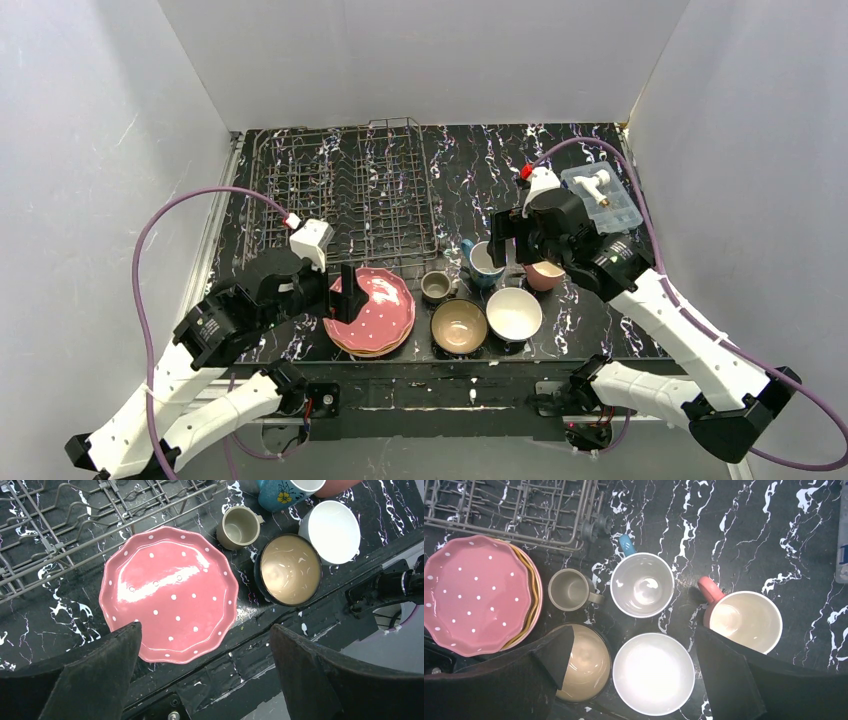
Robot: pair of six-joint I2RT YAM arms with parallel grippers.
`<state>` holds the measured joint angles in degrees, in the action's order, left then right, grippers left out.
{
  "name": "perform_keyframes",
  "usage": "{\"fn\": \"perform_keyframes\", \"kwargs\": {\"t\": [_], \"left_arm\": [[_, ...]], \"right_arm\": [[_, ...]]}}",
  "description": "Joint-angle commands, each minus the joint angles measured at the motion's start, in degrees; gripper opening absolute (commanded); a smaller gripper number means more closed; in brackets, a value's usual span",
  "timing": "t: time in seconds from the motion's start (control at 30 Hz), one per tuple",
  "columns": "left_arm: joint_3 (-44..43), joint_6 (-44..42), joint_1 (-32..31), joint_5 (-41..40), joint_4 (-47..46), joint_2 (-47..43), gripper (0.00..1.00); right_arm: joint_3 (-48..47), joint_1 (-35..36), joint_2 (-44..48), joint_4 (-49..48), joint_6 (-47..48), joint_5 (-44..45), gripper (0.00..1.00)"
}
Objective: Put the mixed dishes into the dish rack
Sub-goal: Move the dish rack to the center of the board.
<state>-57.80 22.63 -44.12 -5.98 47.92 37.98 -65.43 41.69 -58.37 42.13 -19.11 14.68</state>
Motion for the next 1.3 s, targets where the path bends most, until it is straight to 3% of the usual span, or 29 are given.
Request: {"fn": "perform_keyframes", "kwargs": {"t": [0.0, 0.87, 1.07, 1.27], "left_arm": [[-0.95, 0.22, -0.13, -0.86, 1.31, -0.92, 0.99], [-1.91, 4.01, -0.11, -0.47, 7.11, -1.83, 0.99], [-1.75, 6.61, -0.11, -1.07, 8.89, -1.9, 0.99], [-1.14, 9.97, -0.09, -4.76, 10.7, -1.32, 0.99]], "right_arm": [[-3.32, -0.03, 0.32, 0.83, 0.48, 0.6, 1.0], [-10.09, -0.03, -3.37, 9.31, 2.24, 2.91, 1.0], [-11.76, -0.03, -7.53, 12.76, 2.56, 2.0, 0.9], [-13.35, 0.04, -11.3, 11.29, 2.69, 0.3, 0.87]]}}
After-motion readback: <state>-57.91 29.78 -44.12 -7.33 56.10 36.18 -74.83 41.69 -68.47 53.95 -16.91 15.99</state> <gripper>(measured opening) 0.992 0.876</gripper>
